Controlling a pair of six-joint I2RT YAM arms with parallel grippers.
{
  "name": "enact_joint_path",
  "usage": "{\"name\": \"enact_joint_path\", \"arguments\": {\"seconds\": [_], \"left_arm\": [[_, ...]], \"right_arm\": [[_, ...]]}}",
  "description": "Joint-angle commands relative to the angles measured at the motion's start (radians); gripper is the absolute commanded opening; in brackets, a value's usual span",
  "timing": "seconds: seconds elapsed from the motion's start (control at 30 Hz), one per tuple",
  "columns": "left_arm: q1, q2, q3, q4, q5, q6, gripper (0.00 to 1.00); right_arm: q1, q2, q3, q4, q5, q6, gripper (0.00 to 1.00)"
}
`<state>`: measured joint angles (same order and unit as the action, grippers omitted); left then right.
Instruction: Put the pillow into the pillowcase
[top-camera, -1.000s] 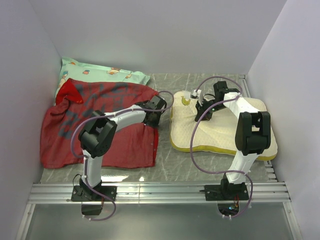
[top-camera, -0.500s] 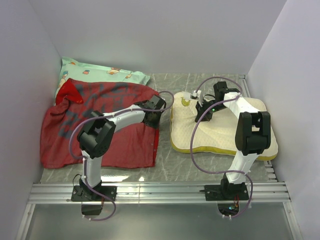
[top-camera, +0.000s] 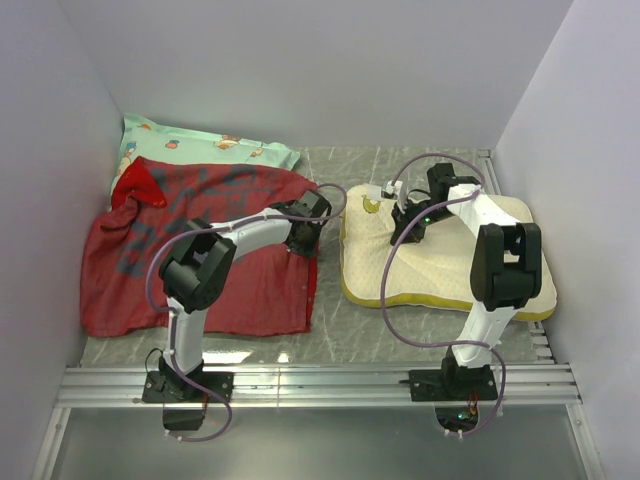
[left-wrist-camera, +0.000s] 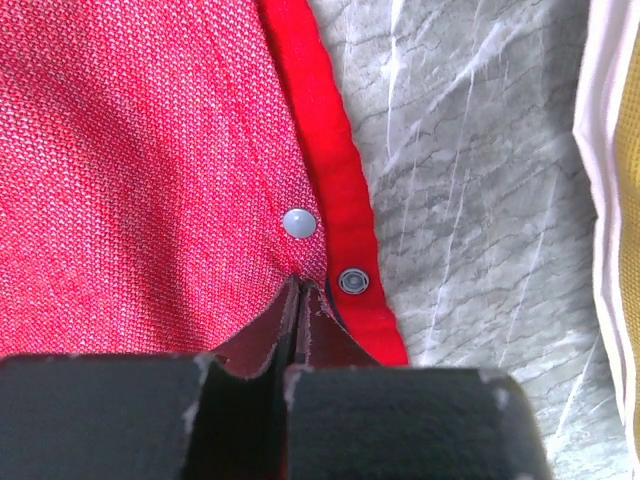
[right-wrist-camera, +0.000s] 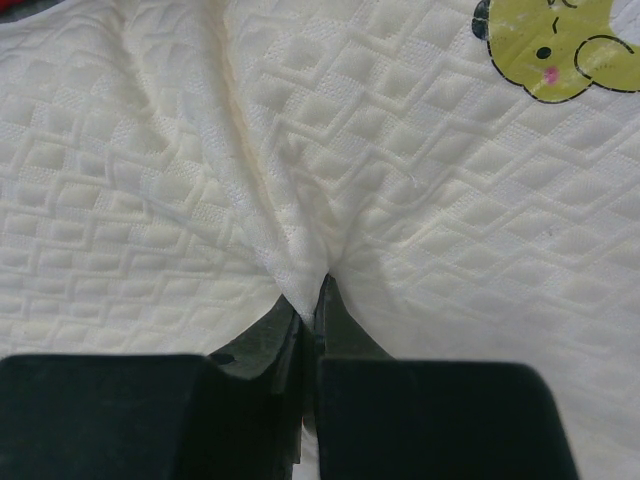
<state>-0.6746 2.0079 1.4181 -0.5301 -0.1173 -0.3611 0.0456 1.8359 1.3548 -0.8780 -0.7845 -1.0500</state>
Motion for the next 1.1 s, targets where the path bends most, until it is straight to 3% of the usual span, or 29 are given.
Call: {"name": "enact_joint_path", "arguments": {"seconds": [0.0, 0.33, 0.5, 0.77, 0.93, 1.07], "left_arm": [[0.004, -0.032, 0.013, -0.004, 0.027, 0.011, 0.00], [0.032, -0.265, -0.068, 0.018, 0.159, 0.050, 0.00], [0.076, -0.326, -0.128, 0.027, 0.234, 0.048, 0.00], [0.096, -0.284, -0.168, 0.045, 0.314, 0.076, 0.00], [0.096, -0.219, -0.165, 0.076, 0.353, 0.083, 0.06], [0.098, -0.198, -0.157, 0.111, 0.392, 0.079, 0.00]], "right_arm": [[-0.010, -0.021, 0.020, -0.058, -0.022, -0.004, 0.00], [-0.009, -0.076, 0.033, -0.098, -0.093, 0.001, 0.00], [0.006, -0.096, 0.066, -0.199, -0.166, -0.053, 0.00], [0.054, -0.124, 0.036, -0.194, -0.164, -0.042, 0.00], [0.056, -0.116, 0.035, -0.208, -0.148, -0.051, 0.00], [0.056, -0.113, 0.032, -0.217, -0.136, -0.061, 0.00]]}}
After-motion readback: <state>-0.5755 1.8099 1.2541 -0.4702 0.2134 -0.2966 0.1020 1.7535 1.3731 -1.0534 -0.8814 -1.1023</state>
